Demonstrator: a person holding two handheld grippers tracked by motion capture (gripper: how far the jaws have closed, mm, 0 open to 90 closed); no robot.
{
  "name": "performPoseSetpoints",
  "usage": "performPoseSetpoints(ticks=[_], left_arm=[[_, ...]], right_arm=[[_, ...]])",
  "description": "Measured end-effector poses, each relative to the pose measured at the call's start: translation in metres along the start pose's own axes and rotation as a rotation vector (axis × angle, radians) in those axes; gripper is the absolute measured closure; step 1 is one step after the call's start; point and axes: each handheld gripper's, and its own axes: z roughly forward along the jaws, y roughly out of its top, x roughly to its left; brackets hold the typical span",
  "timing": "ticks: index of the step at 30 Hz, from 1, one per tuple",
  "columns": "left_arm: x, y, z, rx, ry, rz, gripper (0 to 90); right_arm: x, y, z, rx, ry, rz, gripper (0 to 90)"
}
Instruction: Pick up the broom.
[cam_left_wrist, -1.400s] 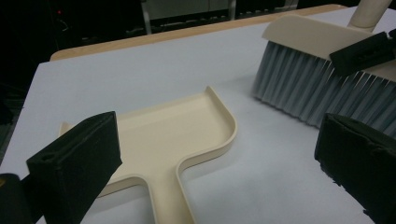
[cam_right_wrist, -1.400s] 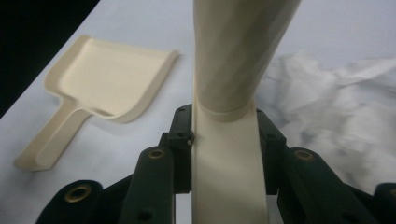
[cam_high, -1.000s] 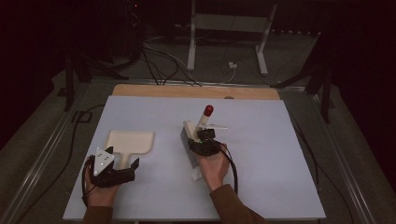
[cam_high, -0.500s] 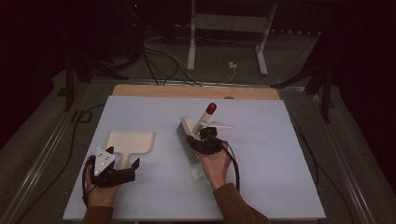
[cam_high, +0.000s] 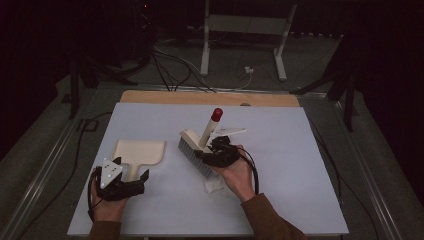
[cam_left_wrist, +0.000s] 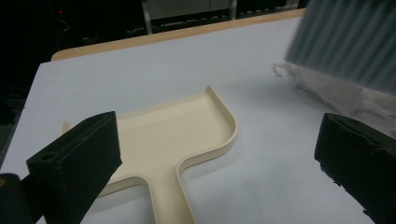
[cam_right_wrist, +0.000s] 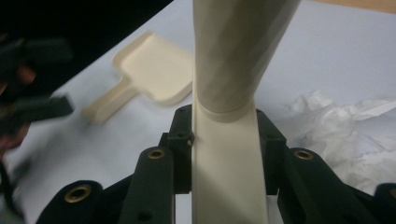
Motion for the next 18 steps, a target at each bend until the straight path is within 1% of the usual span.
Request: performPoseSetpoints(ticks=[5,9,13,16,18], left_arm=[[-0.001,0.0,0.001,0.0,-0.002,-0.001,1.3],[-0.002,0.0,0.001,0.003,-0.004,0.003,1.3],[-0.002,0.0,0.001,0.004,-0.005,0.003,1.3],[-0.003,0.0,0.002,0.005,-0.005,0.003,1.3],[-0.003,0.0,0.002,0.005,-0.006,0.004,1.3]], right_arm=[[-0.005,-0.005,-0.013,0.058,0.062,-0.08,67.1],[-0.009,-0.011,-0.023,0.098,0.107,-0.158,67.1],[-0.017,-0.019,-0.03,0.12,0.157,-0.226,67.1],[-0.022,-0.024,-0.036,0.128,0.185,-0.262,67.1],[-0.025,-0.027,-0.04,0.133,0.217,-0.268,67.1]])
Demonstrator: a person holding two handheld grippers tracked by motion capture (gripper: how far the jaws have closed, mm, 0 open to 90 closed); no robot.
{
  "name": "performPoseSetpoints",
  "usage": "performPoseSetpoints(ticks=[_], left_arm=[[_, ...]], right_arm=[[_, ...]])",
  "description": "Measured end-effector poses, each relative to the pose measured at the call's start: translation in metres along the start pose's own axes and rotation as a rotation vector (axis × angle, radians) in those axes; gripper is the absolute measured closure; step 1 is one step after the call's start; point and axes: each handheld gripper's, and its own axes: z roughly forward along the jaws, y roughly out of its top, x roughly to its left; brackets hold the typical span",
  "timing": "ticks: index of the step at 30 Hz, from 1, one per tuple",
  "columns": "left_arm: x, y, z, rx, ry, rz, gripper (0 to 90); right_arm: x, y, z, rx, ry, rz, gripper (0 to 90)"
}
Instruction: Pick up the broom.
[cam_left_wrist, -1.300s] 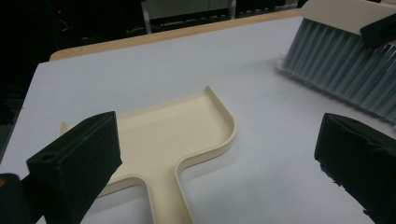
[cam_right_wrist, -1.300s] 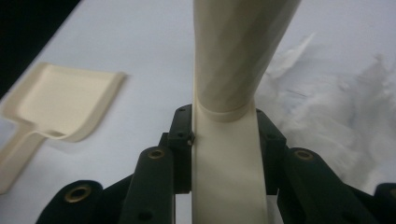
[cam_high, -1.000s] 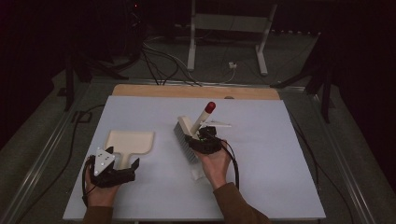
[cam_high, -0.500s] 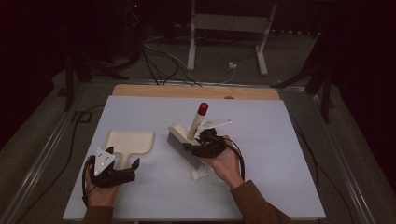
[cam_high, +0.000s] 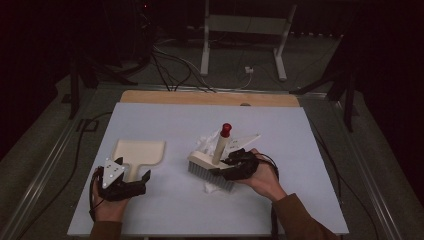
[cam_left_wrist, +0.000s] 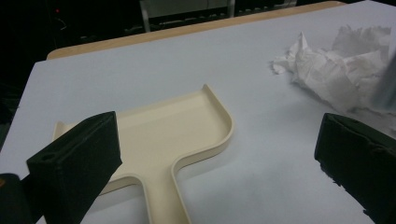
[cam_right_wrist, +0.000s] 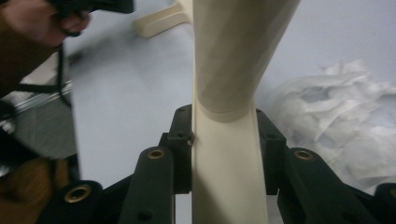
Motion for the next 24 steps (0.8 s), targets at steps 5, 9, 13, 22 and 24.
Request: performPoseSetpoints(ticks=[5,9,13,22,24], left_arm=[[0.0,0.0,0.0,0.0,0.0,-0.003,1.3],[0.0,0.0,0.0,0.0,0.001,-0.003,1.3],[0.0,0.0,0.0,0.0,0.0,-0.001,1.4],[-0.001,0.0,0.0,0.002,-0.002,0.002,1.3],[-0.002,0.0,0.0,0.001,-0.002,0.001,1.3]], right_arm=[[-0.005,-0.009,-0.007,0.014,0.048,-0.021,67.1],[-0.005,-0.017,-0.009,0.036,0.092,-0.049,67.1],[0.0,-0.023,-0.009,0.052,0.127,-0.076,67.1],[0.003,-0.032,-0.006,0.118,0.196,-0.126,67.1],[0.0,-0.033,-0.001,0.141,0.21,-0.135,67.1]])
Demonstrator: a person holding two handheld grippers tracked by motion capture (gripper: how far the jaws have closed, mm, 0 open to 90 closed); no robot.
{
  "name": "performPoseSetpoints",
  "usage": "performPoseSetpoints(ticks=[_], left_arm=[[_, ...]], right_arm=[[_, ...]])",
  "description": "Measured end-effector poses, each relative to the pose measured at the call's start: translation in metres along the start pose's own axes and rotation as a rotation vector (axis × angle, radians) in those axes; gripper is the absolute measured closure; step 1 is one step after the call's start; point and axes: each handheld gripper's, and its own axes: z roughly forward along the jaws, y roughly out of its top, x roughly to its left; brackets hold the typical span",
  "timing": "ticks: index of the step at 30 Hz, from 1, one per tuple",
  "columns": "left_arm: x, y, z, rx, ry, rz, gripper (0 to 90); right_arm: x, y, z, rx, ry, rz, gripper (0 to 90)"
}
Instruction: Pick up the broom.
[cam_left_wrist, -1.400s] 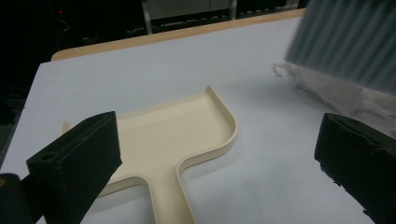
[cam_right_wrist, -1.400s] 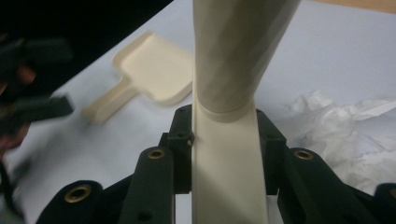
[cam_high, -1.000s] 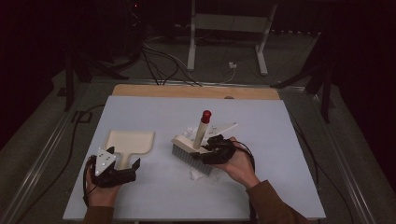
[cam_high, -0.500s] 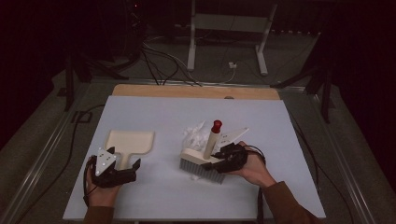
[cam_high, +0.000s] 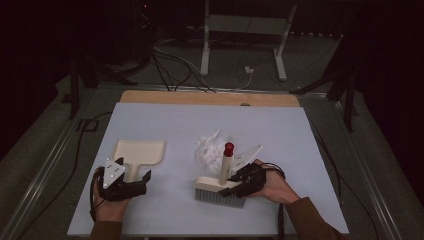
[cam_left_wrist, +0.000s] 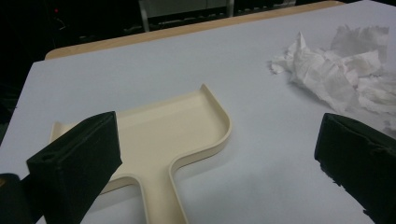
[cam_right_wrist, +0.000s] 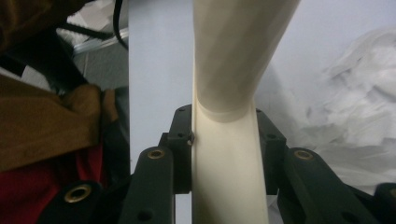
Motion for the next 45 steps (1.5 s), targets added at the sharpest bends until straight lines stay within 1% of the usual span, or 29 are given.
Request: performPoseSetpoints(ticks=[3,4,6,8,10,11,14,15,17,18,22,24,27,31,34,35,37,39,43,45], left_arm=[[0.0,0.0,0.0,0.001,0.001,0.0,1.3],[0.001,0.0,0.0,0.001,0.001,-0.002,1.3],[0.001,0.0,0.0,0.0,0.001,-0.003,1.3],[0.001,0.0,0.0,0.0,0.0,-0.002,1.3],[0.001,0.0,0.0,0.001,0.001,-0.001,1.3],[0.001,0.0,0.0,0.002,-0.001,0.0,1.3],[0.001,0.0,0.0,0.001,-0.001,0.0,1.3],[0.001,0.0,0.0,0.001,-0.001,-0.001,1.3],[0.001,0.0,0.0,0.001,0.0,0.0,1.3],[0.001,0.0,0.0,0.0,0.0,-0.001,1.3],[0.001,0.0,0.0,0.0,-0.001,-0.001,1.3],[0.0,0.0,0.0,0.001,-0.002,0.0,1.3],[0.001,0.0,0.0,0.001,-0.002,0.0,1.3],[0.001,0.0,0.0,0.0,-0.002,-0.002,1.4],[0.001,0.0,0.0,0.0,-0.002,-0.002,1.3],[0.001,0.0,0.0,0.0,-0.002,-0.003,1.3],[0.001,0.0,0.0,0.0,-0.003,-0.002,1.3],[0.001,-0.001,0.0,0.001,-0.004,-0.003,1.3],[0.0,0.0,0.0,0.002,-0.005,-0.001,1.3],[0.0,-0.001,0.001,0.004,-0.005,-0.001,1.3]], right_arm=[[-0.006,0.0,0.005,0.022,0.007,-0.013,67.1],[-0.009,0.0,0.007,0.029,-0.001,-0.013,67.1],[-0.014,0.0,0.009,0.024,-0.019,-0.03,67.1],[-0.021,0.001,0.009,0.017,-0.027,-0.028,67.1],[-0.026,0.002,0.01,0.022,-0.05,-0.051,67.1],[-0.028,0.003,0.01,0.022,-0.055,-0.048,67.2],[-0.033,0.006,0.011,0.015,-0.075,-0.079,67.2],[-0.034,0.007,0.012,0.012,-0.084,-0.075,67.1],[-0.037,0.008,0.012,0.016,-0.101,-0.084,67.1],[-0.038,0.009,0.012,0.009,-0.11,-0.085,67.1],[-0.044,0.01,0.008,-0.002,-0.17,-0.105,67.1],[-0.049,0.011,0.007,0.004,-0.185,-0.105,67.2],[-0.054,0.015,0.004,0.005,-0.218,-0.121,67.2],[-0.061,0.016,0.002,0.004,-0.239,-0.111,67.2],[-0.063,0.014,0.001,-0.003,-0.234,-0.102,67.2],[-0.062,0.014,0.001,-0.002,-0.229,-0.097,67.2],[-0.059,0.013,-0.001,-0.005,-0.216,-0.105,67.1],[-0.055,0.013,-0.006,-0.016,-0.194,-0.106,67.1],[-0.046,0.014,-0.018,-0.062,-0.161,-0.115,67.1],[-0.042,0.014,-0.025,-0.089,-0.156,-0.125,67.1]])
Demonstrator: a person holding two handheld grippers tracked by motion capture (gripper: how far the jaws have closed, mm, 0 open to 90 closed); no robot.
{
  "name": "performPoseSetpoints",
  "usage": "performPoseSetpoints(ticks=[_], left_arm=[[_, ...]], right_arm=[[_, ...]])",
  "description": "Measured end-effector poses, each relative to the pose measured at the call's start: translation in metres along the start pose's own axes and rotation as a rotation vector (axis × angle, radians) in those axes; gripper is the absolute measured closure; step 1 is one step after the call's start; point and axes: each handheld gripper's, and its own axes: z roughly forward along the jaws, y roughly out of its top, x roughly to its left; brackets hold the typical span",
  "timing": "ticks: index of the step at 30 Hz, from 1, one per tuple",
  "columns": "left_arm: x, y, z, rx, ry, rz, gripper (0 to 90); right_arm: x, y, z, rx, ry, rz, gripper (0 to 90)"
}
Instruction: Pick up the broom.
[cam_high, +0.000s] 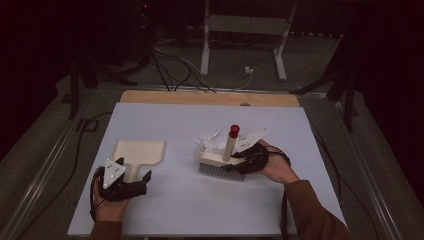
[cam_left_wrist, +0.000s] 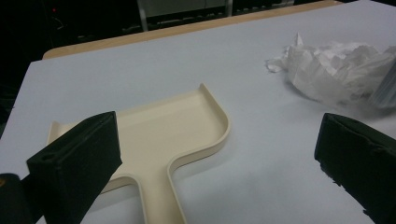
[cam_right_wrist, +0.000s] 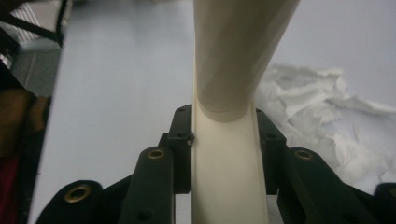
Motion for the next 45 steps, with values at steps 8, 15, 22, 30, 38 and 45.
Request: performPoseSetpoints(ticks=[8,15,22,30,38,45], left_arm=[[-0.001,0.0,0.001,0.005,-0.002,0.003,1.3],[-0.001,0.0,0.001,0.004,-0.003,0.002,1.3],[0.0,0.0,0.001,0.004,-0.006,0.0,1.3],[0.0,-0.001,0.001,0.005,-0.011,-0.006,1.3],[0.0,-0.002,0.002,0.005,-0.02,-0.012,1.3],[0.0,-0.003,0.002,0.006,-0.028,-0.017,1.3]], right_arm=[[-0.007,0.011,-0.032,-0.089,-0.07,0.033,67.1],[-0.027,0.023,-0.045,-0.098,-0.204,0.028,67.1],[-0.05,0.033,-0.039,-0.06,-0.259,0.024,67.1],[-0.077,0.036,-0.027,-0.032,-0.352,0.033,67.1],[-0.102,0.026,-0.004,-0.004,-0.434,0.074,67.2],[-0.112,0.024,0.018,0.067,-0.503,0.044,67.2]])
